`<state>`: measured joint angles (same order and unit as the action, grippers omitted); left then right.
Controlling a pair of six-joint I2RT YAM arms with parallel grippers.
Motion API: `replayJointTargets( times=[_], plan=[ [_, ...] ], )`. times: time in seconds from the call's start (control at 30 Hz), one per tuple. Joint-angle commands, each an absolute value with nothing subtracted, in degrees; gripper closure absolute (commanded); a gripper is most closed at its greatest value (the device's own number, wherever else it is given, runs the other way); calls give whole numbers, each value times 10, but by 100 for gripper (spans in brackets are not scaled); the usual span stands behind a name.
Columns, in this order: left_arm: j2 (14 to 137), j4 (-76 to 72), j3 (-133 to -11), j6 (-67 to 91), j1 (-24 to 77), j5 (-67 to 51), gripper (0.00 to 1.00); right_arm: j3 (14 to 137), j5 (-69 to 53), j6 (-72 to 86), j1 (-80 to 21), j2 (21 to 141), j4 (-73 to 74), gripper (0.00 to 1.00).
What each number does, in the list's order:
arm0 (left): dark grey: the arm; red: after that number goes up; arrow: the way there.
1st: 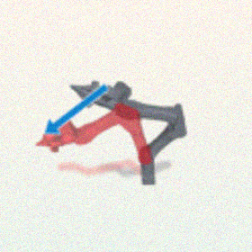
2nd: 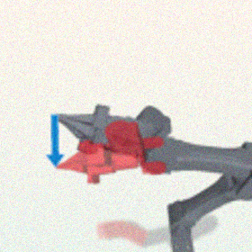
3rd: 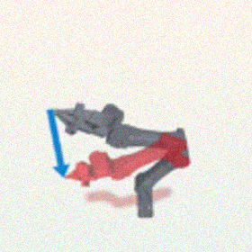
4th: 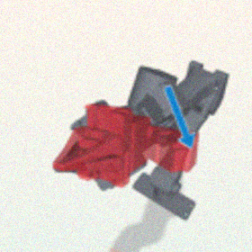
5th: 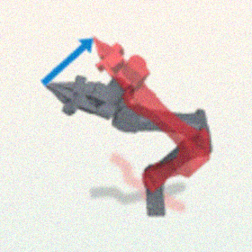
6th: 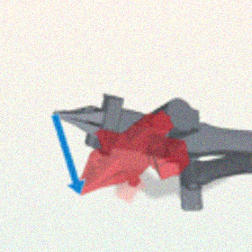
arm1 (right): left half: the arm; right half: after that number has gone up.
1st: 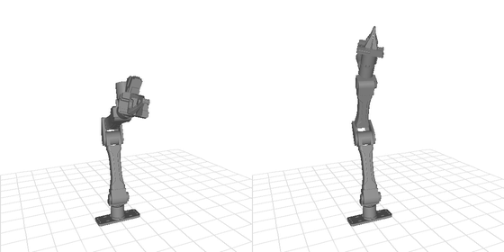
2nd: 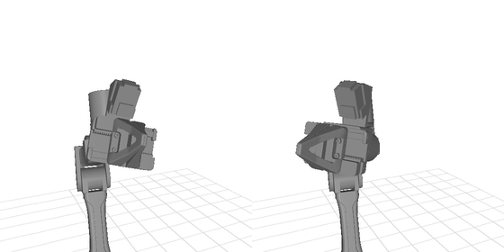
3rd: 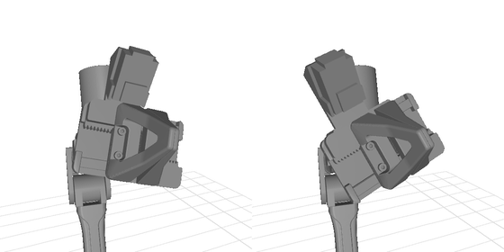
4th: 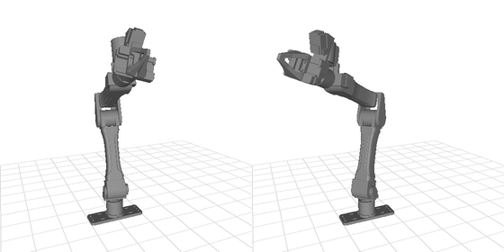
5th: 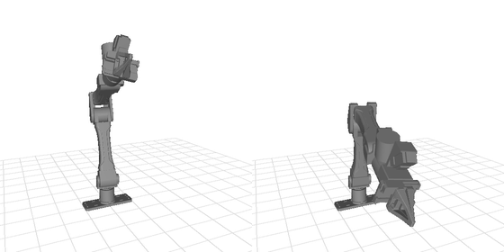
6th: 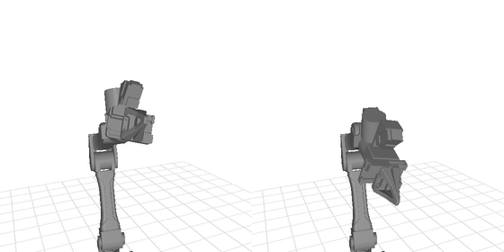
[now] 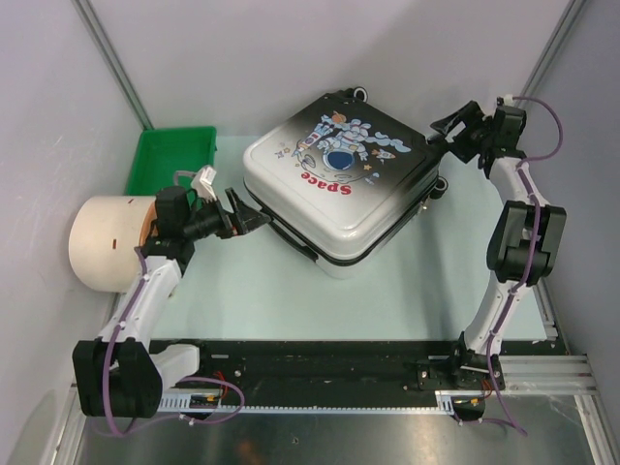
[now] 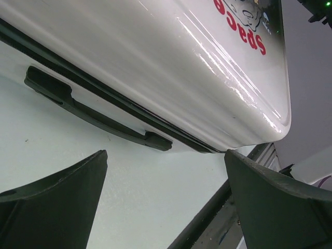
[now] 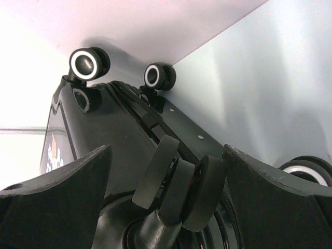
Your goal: Open, take out, and arrange the luggage
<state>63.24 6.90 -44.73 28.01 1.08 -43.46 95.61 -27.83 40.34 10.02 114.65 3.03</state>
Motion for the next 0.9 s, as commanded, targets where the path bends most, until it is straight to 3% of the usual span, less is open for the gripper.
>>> replayJointTargets(
  times=[0.0, 0.1, 0.27, 0.3, 0.47, 0.5, 0.57, 0.8, 0.83, 0.87],
  plan=[
    [639, 51, -441, 285, 10, -433, 0, 997, -310, 464, 91, 1164, 31, 11],
    [642, 47, -439, 288, 10, -433, 0, 999, -332, 474, 88, 1177, 32, 14],
    [648, 41, -443, 292, 10, -432, 0, 960, -361, 490, 97, 1164, 25, 31],
    [650, 41, -444, 293, 10, -431, 0, 953, -368, 490, 99, 1160, 24, 42],
    [652, 38, -446, 294, 10, -432, 0, 898, -382, 490, 113, 1114, 15, 77],
    [652, 38, -446, 295, 10, -432, 0, 877, -388, 488, 114, 1105, 15, 89],
    [649, 37, -445, 295, 10, -435, 0, 856, -395, 483, 117, 1084, 19, 100],
    [647, 37, -453, 297, 7, -439, 0, 702, -413, 477, 108, 929, 82, 100],
    [645, 37, -454, 297, 5, -439, 0, 673, -415, 476, 109, 914, 110, 95],
    [645, 37, -456, 297, 4, -441, 0, 660, -414, 475, 116, 894, 125, 82]
  ],
)
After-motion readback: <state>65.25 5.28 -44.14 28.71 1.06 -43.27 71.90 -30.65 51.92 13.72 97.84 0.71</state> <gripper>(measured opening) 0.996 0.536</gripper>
